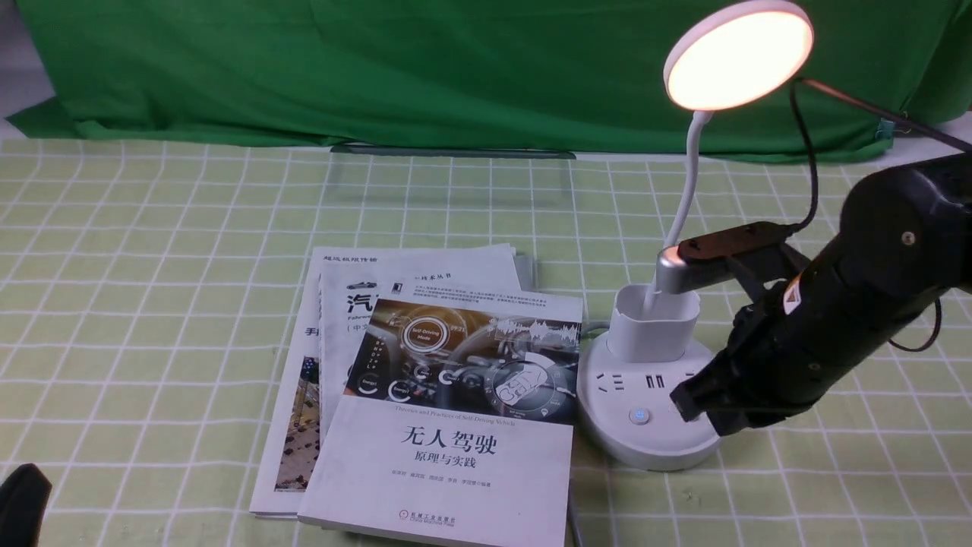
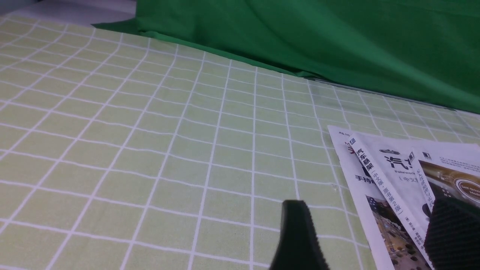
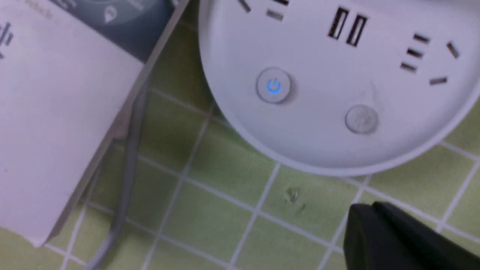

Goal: Turn off the desk lamp on the green coffee tablecloth by hand.
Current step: 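Press the power button on the lamp base to turn the lamp off with the right gripper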

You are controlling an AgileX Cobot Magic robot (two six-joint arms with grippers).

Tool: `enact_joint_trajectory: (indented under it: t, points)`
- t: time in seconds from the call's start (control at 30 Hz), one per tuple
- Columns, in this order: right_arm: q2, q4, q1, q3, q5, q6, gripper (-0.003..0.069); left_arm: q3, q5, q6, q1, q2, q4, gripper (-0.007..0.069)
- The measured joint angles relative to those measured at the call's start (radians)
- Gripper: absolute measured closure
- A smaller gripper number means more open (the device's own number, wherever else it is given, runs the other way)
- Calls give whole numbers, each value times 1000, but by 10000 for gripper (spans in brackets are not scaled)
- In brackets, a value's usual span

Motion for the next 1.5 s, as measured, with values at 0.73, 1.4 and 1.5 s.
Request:
enact_joint_trajectory:
  t: [0.73,1.4,1.5]
  points:
    - [180,12,0,-78,-48,0,612,0,0,0,0,0,0,214]
    - [176,-1,0,-71,-79,-2,612,0,0,0,0,0,0,214]
    - [188,1,0,-80,-82,-3,612,0,0,0,0,0,0,214]
